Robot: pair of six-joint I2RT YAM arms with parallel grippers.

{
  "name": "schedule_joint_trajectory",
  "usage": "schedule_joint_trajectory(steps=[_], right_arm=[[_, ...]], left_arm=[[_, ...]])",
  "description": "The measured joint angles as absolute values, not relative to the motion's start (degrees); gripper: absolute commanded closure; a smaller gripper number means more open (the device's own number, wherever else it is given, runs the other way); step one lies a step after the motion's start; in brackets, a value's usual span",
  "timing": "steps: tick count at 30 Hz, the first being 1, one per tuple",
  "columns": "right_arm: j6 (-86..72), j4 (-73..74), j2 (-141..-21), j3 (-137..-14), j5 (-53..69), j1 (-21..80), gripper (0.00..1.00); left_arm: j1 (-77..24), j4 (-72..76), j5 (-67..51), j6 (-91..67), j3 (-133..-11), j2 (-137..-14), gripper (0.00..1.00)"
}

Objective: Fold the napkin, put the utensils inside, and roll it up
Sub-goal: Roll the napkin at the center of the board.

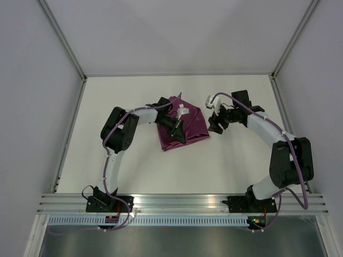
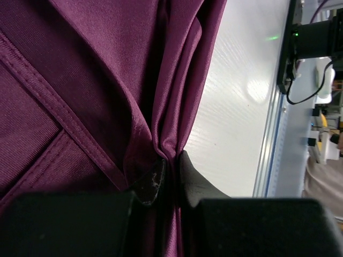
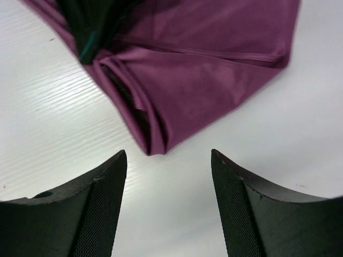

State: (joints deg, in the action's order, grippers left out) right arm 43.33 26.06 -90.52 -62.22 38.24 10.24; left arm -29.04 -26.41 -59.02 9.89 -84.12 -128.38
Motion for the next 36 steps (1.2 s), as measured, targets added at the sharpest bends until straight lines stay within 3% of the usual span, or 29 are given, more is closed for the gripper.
schedule_joint_trajectory(steps=[9, 14, 24, 36], right_arm=[[53.67, 19.94, -82.83, -45.45, 32.62, 27.35, 0.27], [55.57, 14.87, -83.09, -42.92, 28.16, 33.63, 0.28], [59.20, 6.37, -88.03, -42.33, 22.39, 38.24, 0.30], [62.28, 5.15, -95.50, -47.88, 20.82, 38.65, 0.45]], left_arm=[[-28.58, -35.70, -61.91, 9.89, -90.37, -132.92, 0.98], [-28.56, -39.40, -63.83, 9.87, -92.88, -135.26, 0.98], [-28.56, -44.51, -65.17, 9.93, -95.64, -137.53, 0.98], [-27.97, -48.03, -67.48, 10.81, -96.05, -139.13, 0.98]])
